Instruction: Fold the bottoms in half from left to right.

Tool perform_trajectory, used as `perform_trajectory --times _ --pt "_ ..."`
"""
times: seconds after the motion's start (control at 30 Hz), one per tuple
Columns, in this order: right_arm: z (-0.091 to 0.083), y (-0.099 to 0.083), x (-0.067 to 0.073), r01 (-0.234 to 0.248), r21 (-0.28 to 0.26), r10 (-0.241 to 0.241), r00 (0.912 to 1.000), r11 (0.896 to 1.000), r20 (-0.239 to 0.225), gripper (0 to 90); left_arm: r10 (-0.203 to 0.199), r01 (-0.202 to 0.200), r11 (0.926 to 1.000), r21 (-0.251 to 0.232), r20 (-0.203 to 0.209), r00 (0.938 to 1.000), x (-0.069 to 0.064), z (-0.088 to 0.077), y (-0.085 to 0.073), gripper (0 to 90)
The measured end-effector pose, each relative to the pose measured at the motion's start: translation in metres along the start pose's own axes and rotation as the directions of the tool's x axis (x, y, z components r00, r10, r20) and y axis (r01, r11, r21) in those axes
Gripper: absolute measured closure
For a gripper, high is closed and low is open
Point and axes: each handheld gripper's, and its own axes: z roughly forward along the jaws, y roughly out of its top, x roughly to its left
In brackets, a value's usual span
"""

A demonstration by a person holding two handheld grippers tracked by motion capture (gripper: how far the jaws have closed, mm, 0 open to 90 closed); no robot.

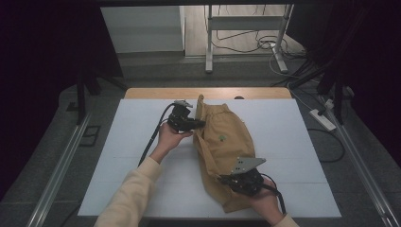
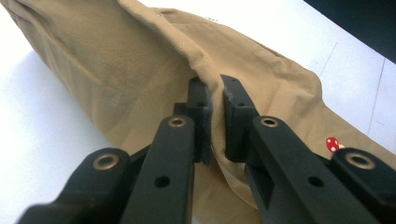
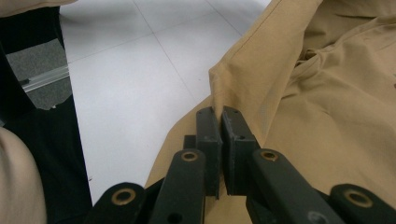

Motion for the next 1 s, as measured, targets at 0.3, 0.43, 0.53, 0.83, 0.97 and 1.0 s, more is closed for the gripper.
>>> perform_trajectory --times 0.3,0.43,0.53,0.83,0.97,1.0 --pt "-0.005 -0.004 -0.002 -0.013 0.001 0.013 0.9998 1.000 0.013 86.3 0.005 -0.005 1.0000 -0.008 0.008 1.0000 -0.003 0.005 0.002 83.4" --pt "-0.006 -0.006 -0.003 -0.015 0.004 0.015 0.9998 1.000 0.015 86.4 0.010 -0.010 0.9999 -0.007 0.009 0.9999 -0.005 0.007 0.004 83.4" --pt "-0.007 -0.007 -0.004 -0.020 0.003 0.020 0.9997 1.000 0.017 86.3 0.015 -0.015 0.9999 -0.005 0.011 0.9998 -0.006 0.008 0.005 83.3" --pt "-0.018 -0.011 -0.008 -0.049 -0.025 0.049 0.9986 0.998 0.018 86.3 0.020 -0.020 0.9998 -0.005 0.023 0.9995 -0.010 0.011 0.011 83.3" --pt "-0.021 -0.013 -0.009 -0.051 -0.027 0.051 0.9983 0.998 0.026 86.4 0.020 -0.020 0.9998 -0.004 0.025 0.9995 -0.012 0.015 0.014 83.3" --pt "-0.022 -0.013 -0.009 -0.053 -0.031 0.054 0.9982 0.998 0.027 86.3 0.020 -0.020 0.9998 -0.003 0.024 0.9995 -0.013 0.015 0.014 83.3"
